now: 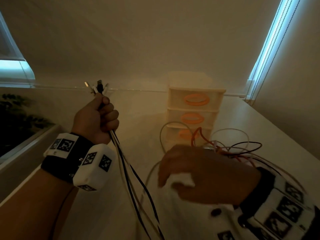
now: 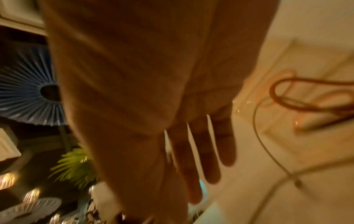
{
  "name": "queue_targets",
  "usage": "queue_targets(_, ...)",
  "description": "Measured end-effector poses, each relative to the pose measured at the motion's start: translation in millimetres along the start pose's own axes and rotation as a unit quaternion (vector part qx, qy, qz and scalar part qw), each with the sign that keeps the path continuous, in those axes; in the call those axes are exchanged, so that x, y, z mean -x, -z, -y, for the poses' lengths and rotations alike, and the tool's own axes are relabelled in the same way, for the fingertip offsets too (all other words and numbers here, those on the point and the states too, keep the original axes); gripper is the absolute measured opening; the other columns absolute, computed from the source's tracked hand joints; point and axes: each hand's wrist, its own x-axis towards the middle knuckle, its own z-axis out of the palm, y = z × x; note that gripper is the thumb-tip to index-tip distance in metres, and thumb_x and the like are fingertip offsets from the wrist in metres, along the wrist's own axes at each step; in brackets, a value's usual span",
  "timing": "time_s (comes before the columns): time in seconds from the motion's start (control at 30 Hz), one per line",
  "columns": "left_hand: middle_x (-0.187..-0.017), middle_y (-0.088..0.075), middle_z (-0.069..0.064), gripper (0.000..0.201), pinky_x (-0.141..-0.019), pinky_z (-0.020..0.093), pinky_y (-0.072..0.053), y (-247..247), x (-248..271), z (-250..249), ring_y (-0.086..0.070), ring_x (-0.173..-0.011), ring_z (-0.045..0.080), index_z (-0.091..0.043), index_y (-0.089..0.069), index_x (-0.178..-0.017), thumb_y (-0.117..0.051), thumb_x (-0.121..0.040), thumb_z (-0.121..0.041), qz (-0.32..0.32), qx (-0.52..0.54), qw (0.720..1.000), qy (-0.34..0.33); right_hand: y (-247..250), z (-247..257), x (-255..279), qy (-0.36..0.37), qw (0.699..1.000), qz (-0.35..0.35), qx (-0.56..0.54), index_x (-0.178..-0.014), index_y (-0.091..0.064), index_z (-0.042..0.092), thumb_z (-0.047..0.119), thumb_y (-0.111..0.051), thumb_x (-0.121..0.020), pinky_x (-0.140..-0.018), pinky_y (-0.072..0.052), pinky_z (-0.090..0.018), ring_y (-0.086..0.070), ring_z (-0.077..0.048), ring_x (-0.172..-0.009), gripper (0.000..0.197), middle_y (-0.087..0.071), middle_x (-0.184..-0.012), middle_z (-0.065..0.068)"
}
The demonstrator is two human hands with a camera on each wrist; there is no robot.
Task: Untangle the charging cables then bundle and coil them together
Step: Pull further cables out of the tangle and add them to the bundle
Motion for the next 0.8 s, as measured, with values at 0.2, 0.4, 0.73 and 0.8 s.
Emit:
queue_targets(0.2, -0.054, -0.022, -0.009, 0.042, -0.031, 0.018, -0.014, -3, 3, 0, -0.015, -0.041, 0.005, -0.02, -0.045, -0.071, -0.035, -0.106, -0.04, 0.007, 0.009, 1.0, 0.005, -33, -17, -32, -0.033, 0.985, 0.158, -0.057, -0.136, -0.055, 0.03, 0.028, -0.073, -0.087, -0.104, -0.042, -0.04, -0.049, -0.013, -0.123, 0.053, -0.053, -0.132, 0.005)
queue_targets(0.4, -0.055, -0.022, -0.009, 0.041, -0.033, 0.019, -0.013, -3, 3, 2, -0.016, -0.041, 0.005, -0.02, -0.047, -0.071, -0.037, -0.105, -0.039, 0.008, 0.02, 1.0, 0.015, -39, -22, -49, -0.098, 0.974, 0.197, -0.058, -0.121, -0.061, 0.038, 0.041, -0.074, -0.085, -0.079, -0.049, -0.035, -0.053, -0.012, -0.087, 0.039, -0.049, -0.098, 0.006)
queue_targets(0.73, -0.056, -0.022, -0.01, 0.041, -0.035, 0.019, -0.011, -6, 5, 3, -0.016, -0.042, 0.005, -0.02, -0.048, -0.07, -0.037, -0.105, -0.038, 0.025, 0.028, 0.999, 0.029, -49, -29, -52, -0.072, 0.986, 0.125, -0.082, -0.146, -0.044, 0.032, 0.033, -0.075, -0.086, -0.113, -0.033, -0.037, -0.035, -0.017, -0.134, 0.067, -0.04, -0.147, 0.004)
queue_targets(0.8, -0.056, -0.022, -0.01, 0.04, -0.035, 0.019, -0.011, -7, 6, 4, -0.016, -0.042, 0.005, -0.02, -0.047, -0.07, -0.037, -0.105, -0.038, 0.023, 0.025, 0.999, 0.032, -51, -31, -52, -0.076, 0.988, 0.113, -0.069, -0.137, -0.055, 0.032, 0.033, -0.074, -0.086, -0.102, -0.042, -0.036, -0.047, -0.018, -0.118, 0.054, -0.051, -0.131, 0.002)
